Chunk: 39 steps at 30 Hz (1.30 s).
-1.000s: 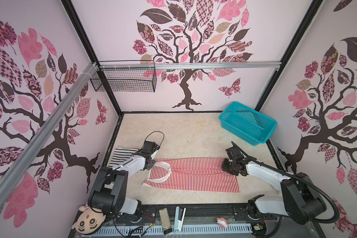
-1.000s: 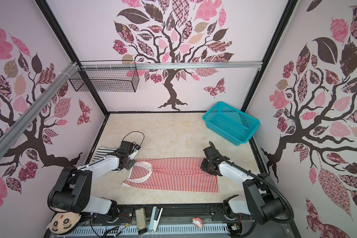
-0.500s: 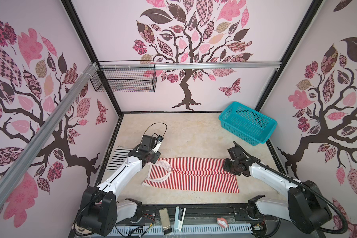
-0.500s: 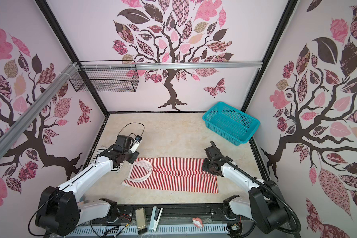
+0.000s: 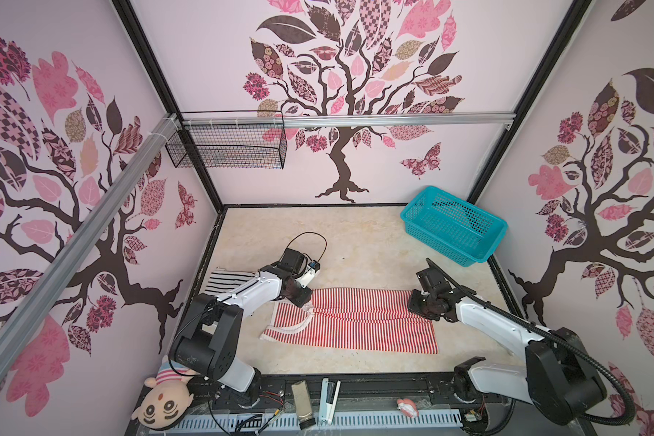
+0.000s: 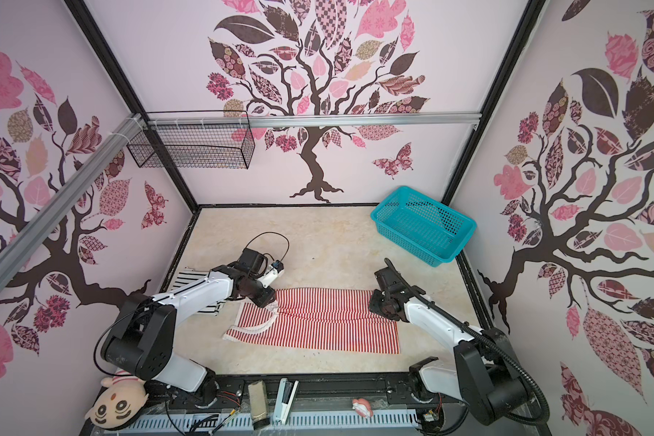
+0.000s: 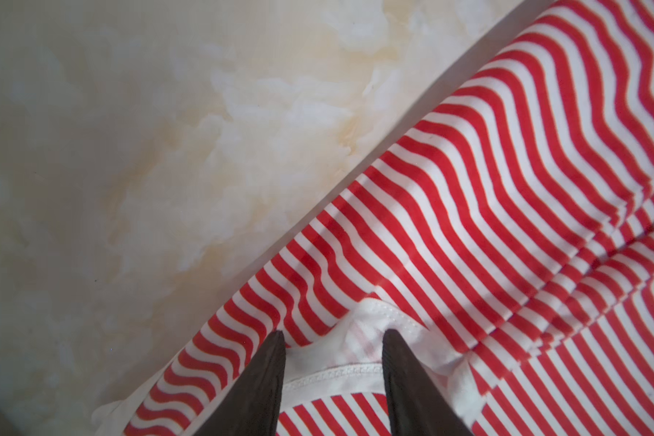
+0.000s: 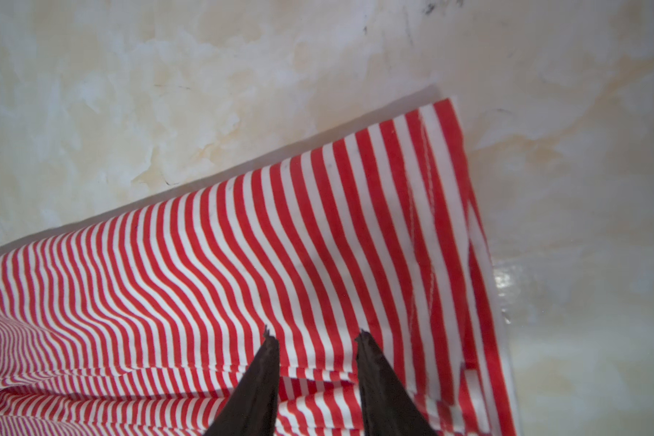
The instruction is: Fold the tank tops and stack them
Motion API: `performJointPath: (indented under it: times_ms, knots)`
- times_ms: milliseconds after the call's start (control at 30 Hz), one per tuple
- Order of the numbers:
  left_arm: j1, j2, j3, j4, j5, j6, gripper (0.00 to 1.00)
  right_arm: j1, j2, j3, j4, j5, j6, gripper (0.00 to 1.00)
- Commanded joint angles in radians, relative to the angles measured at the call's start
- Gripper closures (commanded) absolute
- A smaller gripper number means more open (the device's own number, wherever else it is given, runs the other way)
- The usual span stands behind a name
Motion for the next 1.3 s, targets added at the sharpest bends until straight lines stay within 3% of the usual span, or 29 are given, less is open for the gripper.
performJointPath:
  times_ms: [0, 167, 233, 567, 867, 1033, 1267]
  knots:
    - [-0.001, 0.028, -0.003, 0.016, -0.001, 0.02, 0.55, -0.005, 0.019, 0.019, -0.008, -0.002, -0.005, 0.62]
    - [-0.001, 0.08, -0.016, -0.013, -0.039, 0.058, 0.55, -0.004, 0.027, 0.063, -0.037, 0.021, -0.023, 0.61]
    - [0.002, 0.102, -0.006, -0.03, -0.056, 0.06, 0.61, -0.005, 0.041, 0.092, -0.043, 0.024, -0.031, 0.61]
    - [0.002, 0.148, 0.094, -0.097, -0.097, 0.049, 0.59, -0.004, 0.136, 0.169, -0.043, 0.008, -0.04, 0.59]
    - [0.002, 0.287, 0.257, -0.151, -0.12, 0.085, 0.59, -0.004, 0.126, 0.067, 0.003, -0.056, -0.011, 0.59]
    - [0.003, 0.362, 0.367, -0.16, -0.129, 0.12, 0.59, -0.004, 0.064, 0.001, -0.004, -0.031, 0.019, 0.58]
    - [0.007, 0.568, 0.659, -0.208, -0.153, 0.141, 0.59, 0.034, 0.009, -0.093, 0.007, -0.036, 0.09, 0.58]
